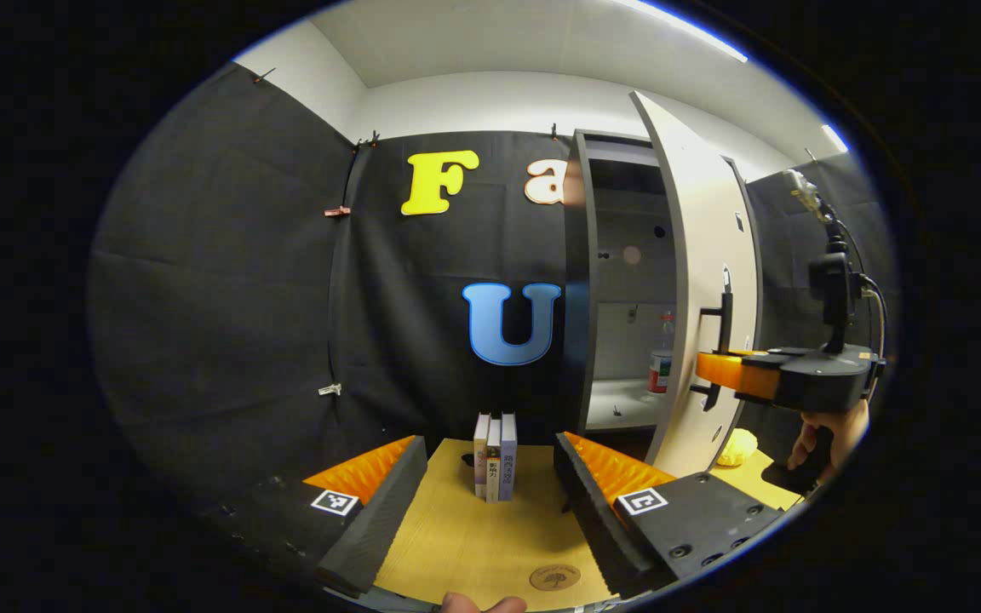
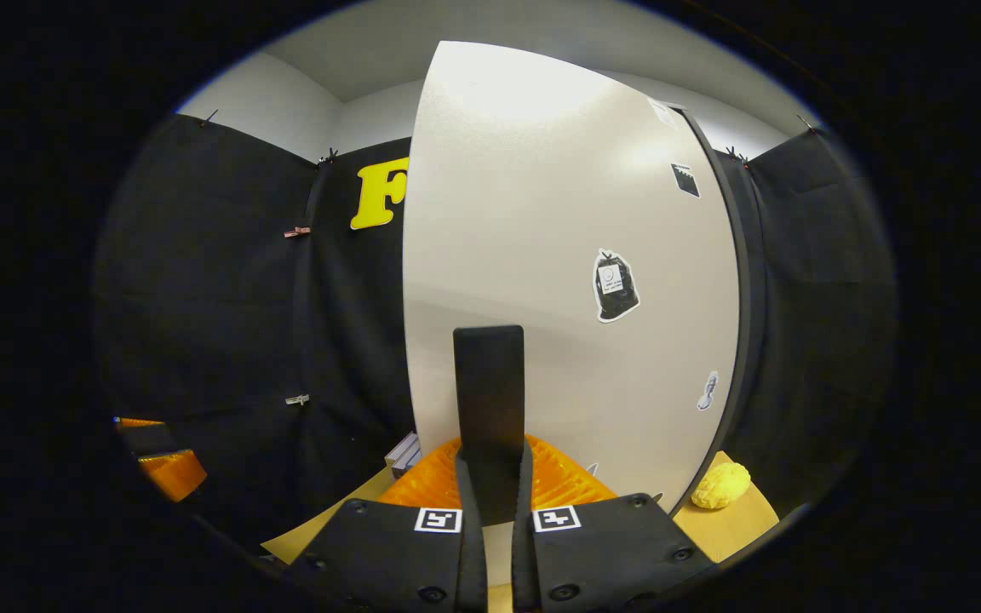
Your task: Open the cabinet door with the right hand, grasp the bottle in the cabinet with the left hand and place it on the coaster, then close the cabinet door with the right hand.
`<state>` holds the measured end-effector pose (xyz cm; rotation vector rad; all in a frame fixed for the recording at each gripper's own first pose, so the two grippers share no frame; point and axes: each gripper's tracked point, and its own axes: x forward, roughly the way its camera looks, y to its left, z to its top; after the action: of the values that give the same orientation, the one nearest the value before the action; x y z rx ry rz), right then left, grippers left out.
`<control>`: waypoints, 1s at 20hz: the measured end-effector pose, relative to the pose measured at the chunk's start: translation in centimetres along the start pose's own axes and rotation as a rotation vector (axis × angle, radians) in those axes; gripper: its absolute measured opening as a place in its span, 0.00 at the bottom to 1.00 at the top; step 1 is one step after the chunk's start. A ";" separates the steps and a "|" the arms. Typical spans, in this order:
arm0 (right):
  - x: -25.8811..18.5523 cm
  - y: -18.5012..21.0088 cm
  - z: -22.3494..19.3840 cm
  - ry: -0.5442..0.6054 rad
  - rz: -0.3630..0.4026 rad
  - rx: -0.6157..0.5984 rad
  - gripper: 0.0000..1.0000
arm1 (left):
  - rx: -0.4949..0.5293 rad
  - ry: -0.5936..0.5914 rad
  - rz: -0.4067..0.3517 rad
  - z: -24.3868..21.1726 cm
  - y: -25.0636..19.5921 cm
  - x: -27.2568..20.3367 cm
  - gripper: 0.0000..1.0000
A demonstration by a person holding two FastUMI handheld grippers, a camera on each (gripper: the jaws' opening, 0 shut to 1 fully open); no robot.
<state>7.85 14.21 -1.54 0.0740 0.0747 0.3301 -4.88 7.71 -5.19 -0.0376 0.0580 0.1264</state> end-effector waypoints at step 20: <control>-12.5 -14.3 2.6 -0.047 -0.226 -0.068 0.13 | 0.008 -0.100 -0.145 3.3 -12.0 2.3 0.94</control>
<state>0.92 -3.52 0.55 0.0052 0.0245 0.1048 -0.93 -3.75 -1.67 -0.0268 -0.0444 -0.0167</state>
